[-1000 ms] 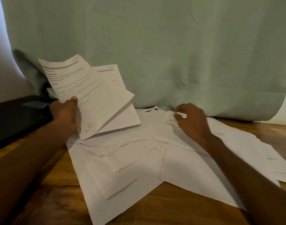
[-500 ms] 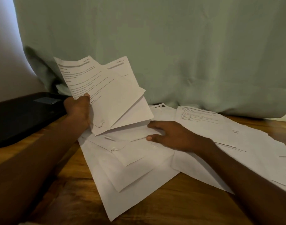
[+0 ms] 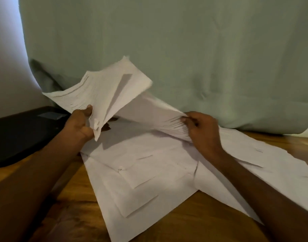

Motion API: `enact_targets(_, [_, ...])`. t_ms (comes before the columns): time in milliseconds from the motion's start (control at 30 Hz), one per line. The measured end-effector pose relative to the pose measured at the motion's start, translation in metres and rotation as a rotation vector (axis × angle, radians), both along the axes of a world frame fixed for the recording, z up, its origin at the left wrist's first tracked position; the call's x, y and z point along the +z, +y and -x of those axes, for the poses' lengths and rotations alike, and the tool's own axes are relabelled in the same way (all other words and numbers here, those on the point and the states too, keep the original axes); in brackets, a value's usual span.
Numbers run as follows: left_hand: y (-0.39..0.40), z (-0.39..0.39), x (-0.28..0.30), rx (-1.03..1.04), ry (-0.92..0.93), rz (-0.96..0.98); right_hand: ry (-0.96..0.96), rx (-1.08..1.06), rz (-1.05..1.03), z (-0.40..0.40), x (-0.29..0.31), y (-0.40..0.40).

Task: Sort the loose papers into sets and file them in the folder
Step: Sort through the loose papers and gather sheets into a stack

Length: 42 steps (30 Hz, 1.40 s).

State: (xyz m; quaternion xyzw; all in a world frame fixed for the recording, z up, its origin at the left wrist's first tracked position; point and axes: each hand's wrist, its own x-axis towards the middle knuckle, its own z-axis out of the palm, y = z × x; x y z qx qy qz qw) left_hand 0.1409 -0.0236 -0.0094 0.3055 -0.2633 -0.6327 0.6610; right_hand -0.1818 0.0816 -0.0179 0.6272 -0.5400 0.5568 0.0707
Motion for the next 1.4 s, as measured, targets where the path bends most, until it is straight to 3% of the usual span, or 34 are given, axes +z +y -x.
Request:
enact_targets(133, [0.004,0.009,-0.006,-0.080,-0.078,0.061,-0.555,0.005,0.043,0.027,0.017,0.007])
enact_targets(233, [0.002,0.019,-0.013,-0.087,-0.179,0.133,-0.819,0.116,-0.036,0.034,0.018,0.009])
enact_targets(434, [0.004,0.031,-0.015,-0.043,-0.253,0.158,-1.115,0.262,-0.135,0.032,0.017,0.010])
enact_targets(700, [0.000,0.021,-0.012,-0.010,-0.059,-0.011,-1.536,0.428,-0.202,0.031,0.008,0.002])
enact_targets(967, [0.000,0.018,-0.011,0.006,-0.033,-0.005,-1.584,0.497,-0.198,0.027,0.009,0.002])
enact_targets(1067, [-0.001,0.018,-0.011,0.014,-0.031,-0.004,-1.545,0.357,-0.263,0.025,0.009,0.005])
enact_targets(1167, [-0.001,0.016,-0.011,0.030,-0.029,0.011,-1.254,0.080,-0.588,0.011,0.011,0.015])
enact_targets(1301, [0.000,0.009,-0.007,0.059,-0.036,0.028,-0.957,0.281,-1.038,-0.026,0.025,0.039])
enact_targets(1367, [-0.002,0.003,-0.006,0.081,0.007,0.017,-0.632,0.224,-1.033,-0.042,0.024,0.043])
enact_targets(1401, [-0.002,0.001,-0.005,0.086,0.025,0.008,-0.401,0.130,-0.904,-0.048,0.019,0.042])
